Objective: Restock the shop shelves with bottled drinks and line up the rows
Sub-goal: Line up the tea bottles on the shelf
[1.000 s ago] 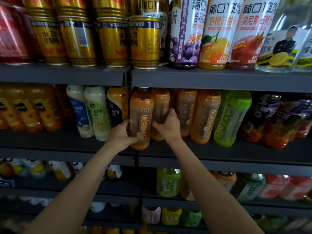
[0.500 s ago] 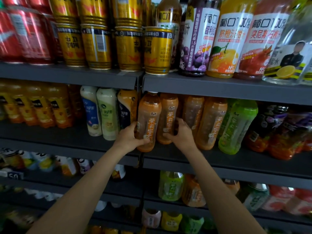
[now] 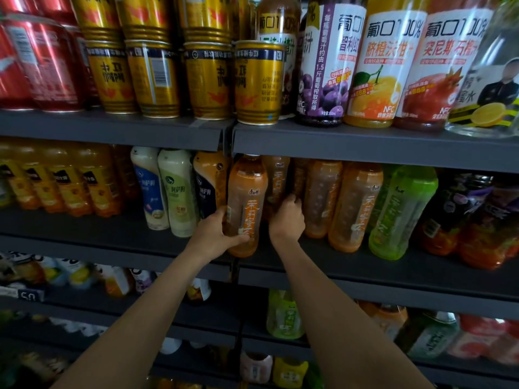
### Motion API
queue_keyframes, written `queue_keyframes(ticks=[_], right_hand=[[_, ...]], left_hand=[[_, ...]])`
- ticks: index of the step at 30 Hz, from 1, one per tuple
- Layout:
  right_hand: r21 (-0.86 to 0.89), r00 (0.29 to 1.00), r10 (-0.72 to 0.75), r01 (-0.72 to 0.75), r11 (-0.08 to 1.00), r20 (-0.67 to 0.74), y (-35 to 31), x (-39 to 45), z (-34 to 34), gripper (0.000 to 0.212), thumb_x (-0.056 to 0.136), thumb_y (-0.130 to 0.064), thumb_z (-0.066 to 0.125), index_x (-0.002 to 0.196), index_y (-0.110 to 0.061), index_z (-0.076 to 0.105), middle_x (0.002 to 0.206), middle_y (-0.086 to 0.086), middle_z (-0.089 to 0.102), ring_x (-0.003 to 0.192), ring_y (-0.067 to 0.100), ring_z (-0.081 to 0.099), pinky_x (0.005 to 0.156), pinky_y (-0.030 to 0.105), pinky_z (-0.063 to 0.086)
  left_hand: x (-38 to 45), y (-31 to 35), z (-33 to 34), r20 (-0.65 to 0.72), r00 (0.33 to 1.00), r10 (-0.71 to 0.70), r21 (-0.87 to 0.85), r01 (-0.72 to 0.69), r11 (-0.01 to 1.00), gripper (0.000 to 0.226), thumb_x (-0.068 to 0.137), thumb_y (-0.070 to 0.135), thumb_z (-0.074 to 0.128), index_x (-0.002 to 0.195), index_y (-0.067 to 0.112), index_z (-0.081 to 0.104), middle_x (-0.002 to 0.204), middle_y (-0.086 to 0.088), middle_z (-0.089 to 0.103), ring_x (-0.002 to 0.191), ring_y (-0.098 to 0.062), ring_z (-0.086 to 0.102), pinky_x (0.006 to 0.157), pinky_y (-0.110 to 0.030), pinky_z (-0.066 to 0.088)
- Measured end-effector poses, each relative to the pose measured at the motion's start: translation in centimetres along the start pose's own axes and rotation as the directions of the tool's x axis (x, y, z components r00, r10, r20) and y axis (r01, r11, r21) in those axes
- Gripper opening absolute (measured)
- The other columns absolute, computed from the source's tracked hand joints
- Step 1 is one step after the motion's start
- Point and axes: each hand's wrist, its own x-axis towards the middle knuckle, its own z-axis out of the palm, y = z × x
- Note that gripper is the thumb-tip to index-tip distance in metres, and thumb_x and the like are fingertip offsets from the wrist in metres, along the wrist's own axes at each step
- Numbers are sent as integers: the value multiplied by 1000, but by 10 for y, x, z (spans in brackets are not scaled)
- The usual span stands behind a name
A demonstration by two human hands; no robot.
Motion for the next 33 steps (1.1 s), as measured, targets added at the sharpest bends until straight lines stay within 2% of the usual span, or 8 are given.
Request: queue_keyframes(ticks=[8, 14, 17, 20, 23, 26, 29, 33], right_hand=[[99, 994, -111, 111, 989, -2, 6, 4, 2, 57, 88, -15, 60, 136, -5, 30, 132, 15, 47, 117, 32, 52, 90, 41, 46], [94, 998, -68, 66, 993, 18, -2, 7, -2, 41, 91, -10, 55, 126, -4, 37, 132, 15, 42, 110, 37, 55, 85, 42, 46], [78, 990, -137, 135, 988, 22, 8, 1, -8, 43, 90, -11, 55, 129, -5, 39, 133, 13, 42, 113, 34, 53, 89, 41, 46], [38, 965, -257, 259, 965, -53, 23, -11, -23, 36, 91, -9, 52, 126, -5, 43, 129, 11, 46, 106, 27, 57, 82, 32, 48], [49, 923, -304, 324, 945, -237, 43, -26, -38, 31, 88, -6, 56, 117, -2, 49, 119, 12, 48, 98, 25, 58, 71, 23, 48], [-29, 887, -298, 307, 951, -353, 62, -33, -45, 50, 79, -1, 66, 124, 5, 45, 121, 21, 48, 106, 34, 56, 79, 35, 56], [-257, 917, -317, 255, 932, -241, 62, -35, -38, 80, 65, -3, 77, 131, 15, 37, 129, 35, 46, 109, 42, 57, 84, 41, 54], [-228, 962, -220, 180, 957, -164, 48, -25, -32, 94, 76, -15, 73, 139, 18, 12, 141, 37, 28, 130, 44, 36, 108, 46, 36]], left_hand=[[3, -1, 8, 36, 999, -6, -43, 8, 999, 68, 73, 25, 77, 131, 16, 43, 129, -2, 55, 120, -17, 50, 100, -30, 40], [5, 0, 13, 1, 1000, -10, -84, 10, 996, 68, 72, 22, 77, 131, 15, 44, 128, -3, 55, 119, -18, 51, 96, -26, 40], [7, 4, 17, -23, 1000, -14, -61, 12, 998, 67, 75, 24, 75, 132, 15, 42, 131, -3, 54, 120, -18, 50, 96, -25, 39], [10, 7, 16, 15, 1000, -8, -45, 8, 999, 67, 77, 25, 74, 134, 17, 40, 134, -2, 52, 122, -18, 48, 94, -23, 36], [14, 13, 19, 38, 999, -4, -52, 6, 999, 67, 78, 25, 72, 136, 17, 38, 135, -2, 50, 123, -18, 47, 94, -23, 35], [20, 16, 26, 73, 997, -21, -67, 26, 997, 72, 78, 28, 72, 138, 18, 34, 138, -3, 48, 126, -20, 45, 102, -31, 36], [26, 19, 33, 120, 993, -17, -104, 30, 994, 73, 79, 27, 71, 140, 19, 32, 140, -5, 46, 128, -21, 43, 108, -38, 35], [30, 22, 36, 121, 993, 10, -94, 2, 996, 69, 81, 22, 69, 139, 17, 34, 138, -5, 47, 128, -21, 44, 107, -35, 35]])
